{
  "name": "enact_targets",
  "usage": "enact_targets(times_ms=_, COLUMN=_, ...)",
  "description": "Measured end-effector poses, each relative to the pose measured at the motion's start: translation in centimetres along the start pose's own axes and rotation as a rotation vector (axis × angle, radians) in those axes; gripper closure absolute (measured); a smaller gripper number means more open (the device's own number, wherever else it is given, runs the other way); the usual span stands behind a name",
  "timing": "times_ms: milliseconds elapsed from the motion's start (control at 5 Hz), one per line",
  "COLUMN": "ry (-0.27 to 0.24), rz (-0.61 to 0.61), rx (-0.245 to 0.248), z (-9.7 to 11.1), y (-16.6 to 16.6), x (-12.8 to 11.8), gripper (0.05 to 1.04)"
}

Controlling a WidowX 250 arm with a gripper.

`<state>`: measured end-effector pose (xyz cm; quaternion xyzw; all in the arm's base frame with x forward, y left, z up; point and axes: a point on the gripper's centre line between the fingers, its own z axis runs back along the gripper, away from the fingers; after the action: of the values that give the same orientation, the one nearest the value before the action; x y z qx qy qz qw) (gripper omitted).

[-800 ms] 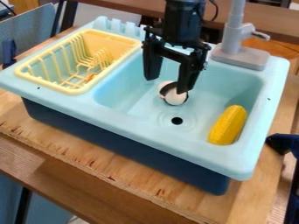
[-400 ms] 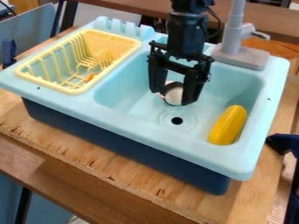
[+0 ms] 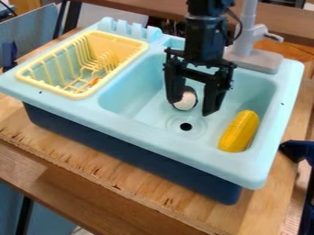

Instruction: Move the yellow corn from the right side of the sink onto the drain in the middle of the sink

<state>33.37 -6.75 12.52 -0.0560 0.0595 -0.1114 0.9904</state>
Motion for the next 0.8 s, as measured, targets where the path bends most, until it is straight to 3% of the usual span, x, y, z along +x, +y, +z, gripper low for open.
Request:
enact_targets(times_ms=200, ry=-0.038, rz=-0.022, rx=-0.05, z=-0.3, y=-1.4, x=0.3, gripper=0.084)
enact_targets(times_ms=400, ry=-0.048, rz=-0.068, rx=-0.062, z=-0.7, y=-3.0, x=0.7, gripper=0.084)
enact_targets(times_ms=800, ry=-0.078, rz=-0.06, rx=-0.121, z=-2.2, y=-2.5, x=1.9, gripper=0.084)
